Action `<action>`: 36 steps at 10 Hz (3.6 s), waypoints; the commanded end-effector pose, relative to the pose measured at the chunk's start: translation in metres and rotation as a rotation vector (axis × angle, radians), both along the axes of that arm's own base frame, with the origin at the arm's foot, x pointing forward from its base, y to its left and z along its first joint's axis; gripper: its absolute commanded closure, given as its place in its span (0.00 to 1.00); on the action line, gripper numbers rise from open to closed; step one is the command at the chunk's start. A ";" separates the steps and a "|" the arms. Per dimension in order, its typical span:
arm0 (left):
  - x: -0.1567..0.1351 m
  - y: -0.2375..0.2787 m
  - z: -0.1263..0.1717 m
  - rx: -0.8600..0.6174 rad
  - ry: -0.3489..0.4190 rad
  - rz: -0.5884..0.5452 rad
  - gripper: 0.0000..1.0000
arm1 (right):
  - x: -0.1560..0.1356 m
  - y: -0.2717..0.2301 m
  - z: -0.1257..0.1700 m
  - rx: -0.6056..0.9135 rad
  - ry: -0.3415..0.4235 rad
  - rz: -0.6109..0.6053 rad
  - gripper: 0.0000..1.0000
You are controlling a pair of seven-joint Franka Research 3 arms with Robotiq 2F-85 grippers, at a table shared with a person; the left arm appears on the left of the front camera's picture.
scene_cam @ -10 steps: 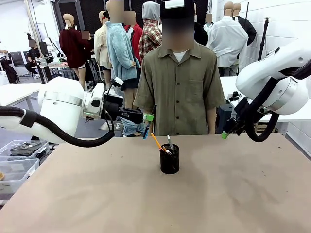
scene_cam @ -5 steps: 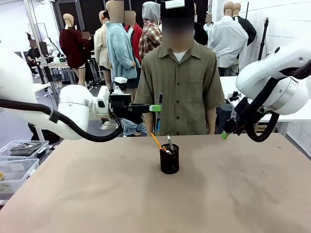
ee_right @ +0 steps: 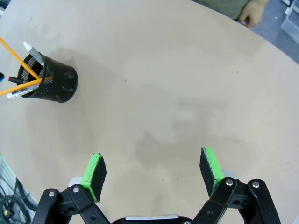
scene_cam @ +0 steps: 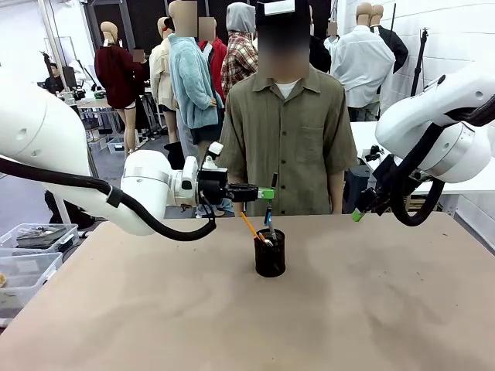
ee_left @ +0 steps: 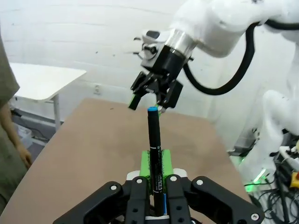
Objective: Place the pens into the pen holder.
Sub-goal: Pick up a writing instrument from the table and place it into the Pen holder.
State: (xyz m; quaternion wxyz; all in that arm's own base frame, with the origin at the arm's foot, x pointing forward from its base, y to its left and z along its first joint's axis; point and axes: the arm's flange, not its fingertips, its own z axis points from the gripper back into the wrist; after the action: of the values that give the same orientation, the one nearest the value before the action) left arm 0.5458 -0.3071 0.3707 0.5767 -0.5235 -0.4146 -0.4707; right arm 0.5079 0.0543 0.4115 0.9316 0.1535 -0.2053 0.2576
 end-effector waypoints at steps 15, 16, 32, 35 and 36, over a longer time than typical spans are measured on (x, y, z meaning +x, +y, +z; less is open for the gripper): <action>-0.003 -0.008 -0.048 0.107 -0.147 0.070 0.96 | -0.003 0.001 -0.001 -0.015 0.002 -0.019 0.00; -0.004 -0.008 -0.048 0.109 -0.157 0.070 0.84 | -0.003 0.001 -0.001 -0.015 0.002 -0.019 0.00; -0.030 0.147 0.102 0.744 0.157 0.386 0.09 | -0.003 0.001 -0.001 -0.015 0.002 -0.019 0.00; -0.039 0.189 0.087 0.947 0.282 0.500 0.09 | -0.003 0.001 -0.001 -0.015 0.002 -0.019 0.00; -0.047 0.202 0.082 1.047 0.335 0.563 0.09 | -0.003 0.001 -0.001 -0.015 0.002 -0.019 0.00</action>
State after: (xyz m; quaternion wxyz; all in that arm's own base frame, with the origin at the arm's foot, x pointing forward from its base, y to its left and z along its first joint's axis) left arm 0.5093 -0.1073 0.4394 0.9004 -0.1283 -0.1936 -0.3679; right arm 0.5079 0.0536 0.4117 0.9318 0.1532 -0.2055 0.2568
